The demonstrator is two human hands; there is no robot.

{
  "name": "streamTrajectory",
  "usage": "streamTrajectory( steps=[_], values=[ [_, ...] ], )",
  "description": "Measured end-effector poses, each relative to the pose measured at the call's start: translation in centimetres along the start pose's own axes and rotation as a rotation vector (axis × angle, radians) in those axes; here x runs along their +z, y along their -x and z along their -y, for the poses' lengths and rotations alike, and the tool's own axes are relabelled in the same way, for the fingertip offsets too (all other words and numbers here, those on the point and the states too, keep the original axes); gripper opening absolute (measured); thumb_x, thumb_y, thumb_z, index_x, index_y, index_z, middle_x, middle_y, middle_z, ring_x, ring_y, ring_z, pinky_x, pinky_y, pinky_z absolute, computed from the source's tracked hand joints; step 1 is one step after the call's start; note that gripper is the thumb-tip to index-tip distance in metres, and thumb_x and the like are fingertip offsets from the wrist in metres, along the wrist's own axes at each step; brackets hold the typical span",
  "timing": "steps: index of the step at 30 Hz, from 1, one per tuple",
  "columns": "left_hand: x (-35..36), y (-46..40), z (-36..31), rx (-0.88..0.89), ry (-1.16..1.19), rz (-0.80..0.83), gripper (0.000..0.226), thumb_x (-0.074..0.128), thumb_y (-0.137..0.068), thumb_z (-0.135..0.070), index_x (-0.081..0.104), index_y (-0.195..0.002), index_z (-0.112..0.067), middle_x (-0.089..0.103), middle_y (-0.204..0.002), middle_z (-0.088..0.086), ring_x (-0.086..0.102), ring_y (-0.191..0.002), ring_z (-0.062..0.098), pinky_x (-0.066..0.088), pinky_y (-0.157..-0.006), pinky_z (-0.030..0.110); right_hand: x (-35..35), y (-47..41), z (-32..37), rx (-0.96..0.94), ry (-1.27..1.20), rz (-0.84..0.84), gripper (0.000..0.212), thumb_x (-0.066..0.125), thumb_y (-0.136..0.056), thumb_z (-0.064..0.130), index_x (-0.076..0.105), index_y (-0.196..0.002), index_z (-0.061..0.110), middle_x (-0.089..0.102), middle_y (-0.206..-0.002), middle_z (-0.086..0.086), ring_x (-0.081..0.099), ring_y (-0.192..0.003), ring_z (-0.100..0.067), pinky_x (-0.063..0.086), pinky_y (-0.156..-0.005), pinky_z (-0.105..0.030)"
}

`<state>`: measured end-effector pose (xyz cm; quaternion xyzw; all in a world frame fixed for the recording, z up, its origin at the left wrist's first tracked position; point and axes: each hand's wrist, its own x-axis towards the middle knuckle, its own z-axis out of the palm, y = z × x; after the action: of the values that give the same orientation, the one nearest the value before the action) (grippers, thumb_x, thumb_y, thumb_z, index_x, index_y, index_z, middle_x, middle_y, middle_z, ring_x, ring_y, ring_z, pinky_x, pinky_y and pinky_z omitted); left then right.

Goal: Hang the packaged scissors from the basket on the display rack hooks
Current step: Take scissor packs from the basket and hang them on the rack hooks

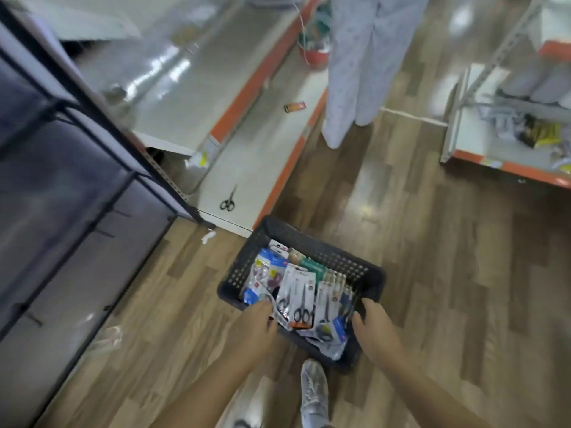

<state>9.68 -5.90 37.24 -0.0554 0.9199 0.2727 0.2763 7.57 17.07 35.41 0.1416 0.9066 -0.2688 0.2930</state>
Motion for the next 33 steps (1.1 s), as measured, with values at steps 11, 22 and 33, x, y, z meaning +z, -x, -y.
streamTrajectory(
  steps=[11,22,33],
  values=[
    [12.0,-13.9,9.5,-0.08,-0.168,0.205,0.038,0.046,-0.096,-0.025,0.046,-0.132,-0.016,0.048,-0.137,0.0,0.047,-0.124,0.016,0.038,-0.095,0.025,13.7,-12.9,-8.2,0.183,-0.259,0.151,0.048,0.044,-0.099,0.022,0.035,-0.143,0.01,0.044,-0.143,-0.005,0.045,-0.128,-0.021,0.038,-0.1,-0.03],
    [26.9,-34.7,18.1,-0.23,0.127,0.168,0.021,0.048,-0.096,-0.014,0.056,-0.113,-0.004,0.058,-0.111,0.002,0.055,-0.108,0.028,0.039,-0.074,0.023,28.9,-32.3,-11.3,0.16,-0.301,0.104,0.048,0.046,-0.098,0.027,0.036,-0.141,0.01,0.044,-0.141,-0.007,0.045,-0.125,-0.021,0.038,-0.095,-0.03],
    [33.4,-43.2,21.1,-0.403,0.386,0.045,0.027,0.057,-0.092,-0.014,0.057,-0.116,-0.001,0.055,-0.091,0.002,0.053,-0.093,0.02,0.04,-0.081,0.024,36.8,-41.3,-11.7,0.106,-0.205,-0.064,0.043,0.059,-0.09,0.036,0.051,-0.121,0.008,0.055,-0.115,-0.009,0.054,-0.104,-0.028,0.044,-0.071,-0.032]
  ],
)
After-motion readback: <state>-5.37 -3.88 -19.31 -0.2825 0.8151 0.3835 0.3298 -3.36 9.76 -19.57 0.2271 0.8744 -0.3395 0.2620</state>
